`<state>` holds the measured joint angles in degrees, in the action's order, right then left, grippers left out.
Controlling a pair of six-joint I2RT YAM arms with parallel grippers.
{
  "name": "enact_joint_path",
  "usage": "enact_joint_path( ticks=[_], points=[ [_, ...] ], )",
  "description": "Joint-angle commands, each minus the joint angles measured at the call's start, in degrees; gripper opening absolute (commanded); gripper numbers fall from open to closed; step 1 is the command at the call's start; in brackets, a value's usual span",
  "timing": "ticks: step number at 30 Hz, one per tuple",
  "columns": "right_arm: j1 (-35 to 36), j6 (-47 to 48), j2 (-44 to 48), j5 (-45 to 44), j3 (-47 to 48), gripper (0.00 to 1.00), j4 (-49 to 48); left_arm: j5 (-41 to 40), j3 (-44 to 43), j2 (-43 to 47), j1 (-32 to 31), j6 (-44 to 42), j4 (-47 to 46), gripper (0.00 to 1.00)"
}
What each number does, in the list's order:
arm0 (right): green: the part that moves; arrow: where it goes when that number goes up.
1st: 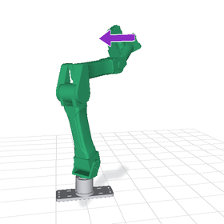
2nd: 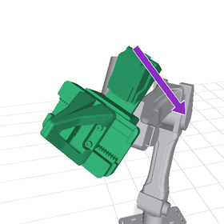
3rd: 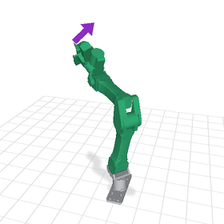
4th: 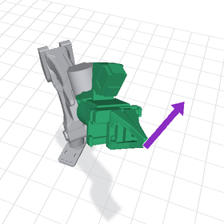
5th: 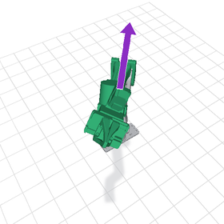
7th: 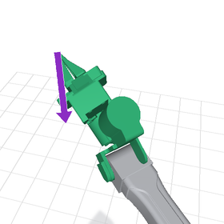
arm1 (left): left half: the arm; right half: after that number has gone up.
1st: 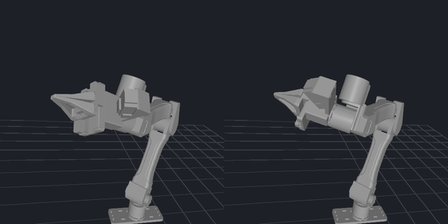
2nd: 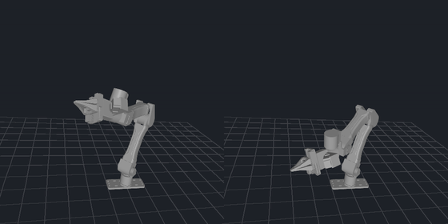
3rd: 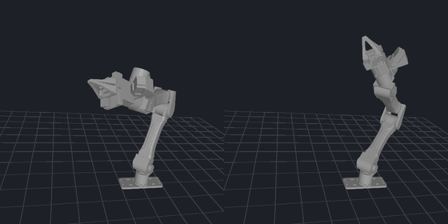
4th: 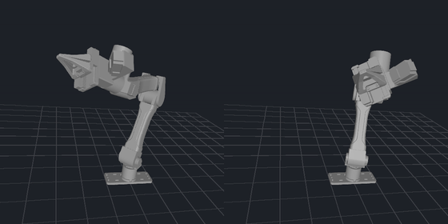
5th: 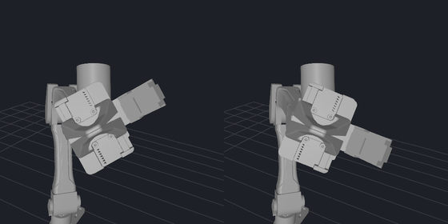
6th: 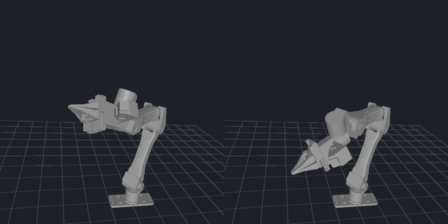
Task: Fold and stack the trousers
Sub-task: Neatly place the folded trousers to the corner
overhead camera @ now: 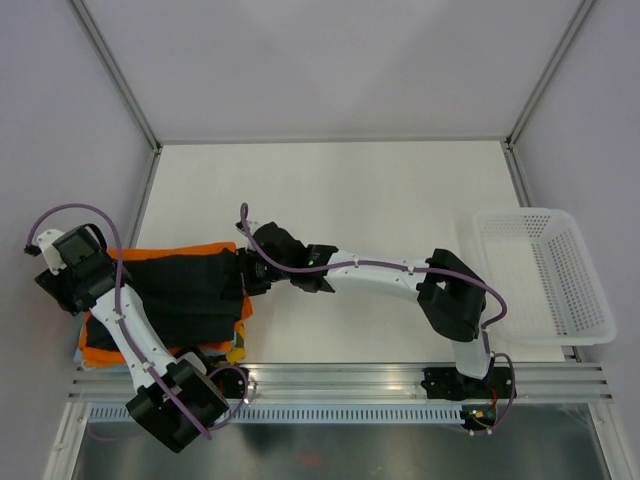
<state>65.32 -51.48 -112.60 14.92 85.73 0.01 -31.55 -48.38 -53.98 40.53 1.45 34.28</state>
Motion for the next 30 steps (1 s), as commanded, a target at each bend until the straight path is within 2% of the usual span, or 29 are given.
enact_joint_path(
  ticks=[1, 3, 4, 5, 6, 7, 8, 9, 10, 11, 12, 14, 15, 19, 22, 26, 29, 30],
  points=[
    [-1.3, 2.7, 1.3, 6.2, 2.1, 0.0, 11.7, -12.3, -2.5, 0.7, 1.9, 2.9, -12.3, 0.54],
    [-1.3, 3.6, -0.1, 7.8, 5.0, 0.09, 14.4, -12.3, -5.0, 0.7, 1.9, 3.6, -10.3, 0.65],
    [-1.3, 3.8, 0.2, 7.7, 5.3, 0.23, 14.6, -12.0, -6.3, 0.7, 1.9, 4.0, -9.3, 0.76],
    [-1.3, 4.1, 0.4, 7.6, 5.6, 0.3, 14.5, -9.3, -9.1, 0.7, 1.9, 4.3, -8.2, 0.8],
    [-1.3, 4.9, 1.3, 7.4, 5.8, 0.48, 14.6, -7.1, -10.7, 0.7, 1.9, 4.7, -5.5, 0.85],
    [-1.2, 5.4, 1.7, 7.4, 6.8, 0.57, 14.8, -4.3, -12.5, 0.7, 1.9, 5.1, -3.8, 0.86],
    [-1.3, 6.1, 1.9, 7.5, 8.0, 0.63, 15.4, 4.0, -17.4, 0.5, 1.8, 7.2, -1.3, 0.86],
    [-1.3, 8.0, 1.9, 7.6, 9.3, 0.73, 17.5, 9.7, -19.7, 0.4, 1.8, 8.2, 3.0, 0.79],
    [-1.3, 9.0, 1.8, 8.4, 12.2, 0.75, 19.0, 15.6, -22.0, 0.2, 1.8, 8.8, 4.6, 0.74],
    [-1.3, 10.3, 1.5, 8.8, 13.9, 0.77, 20.3, 27.0, -25.8, -0.2, 1.2, 9.5, 6.0, 0.67],
    [-1.3, 11.4, 1.1, 9.0, 15.5, 0.77, 23.7, 31.2, -27.5, -0.6, 0.5, 11.3, 7.4, 0.51],
    [-1.4, 14.2, 1.6, 7.9, 19.4, 0.77, 27.7, 39.2, -31.0, -1.7, -1.0, 14.7, 10.9, 0.36],
    [-1.4, 15.3, 2.0, 5.3, 20.2, 0.77, 28.5, 40.1, -31.6, -1.9, -1.6, 15.7, 11.9, 0.24],
    [-3.6, 15.0, 6.3, 3.5, 20.4, 0.76, 28.9, 34.3, -27.4, -0.4, -5.5, 22.5, 15.2, 0.03],
    [-7.0, 14.0, 8.2, 3.3, 18.9, 0.75, 28.6, 35.2, -20.3, 1.5, -5.6, 28.8, 17.7, 0.02],
    [-11.5, 14.4, 10.1, 2.7, 17.2, 0.75, 29.1, 37.9, -9.1, 5.5, -5.6, 42.8, 20.6, 0.02],
    [-13.2, 15.4, 9.9, 2.8, 17.0, 0.74, 30.5, 29.7, -4.4, 7.8, -5.6, 48.8, 26.8, 0.02],
    [-13.5, 15.7, 9.7, 2.8, 17.0, 0.74, 30.7, 23.7, -5.0, 8.3, -5.6, 50.6, 29.3, 0.02]
  ],
)
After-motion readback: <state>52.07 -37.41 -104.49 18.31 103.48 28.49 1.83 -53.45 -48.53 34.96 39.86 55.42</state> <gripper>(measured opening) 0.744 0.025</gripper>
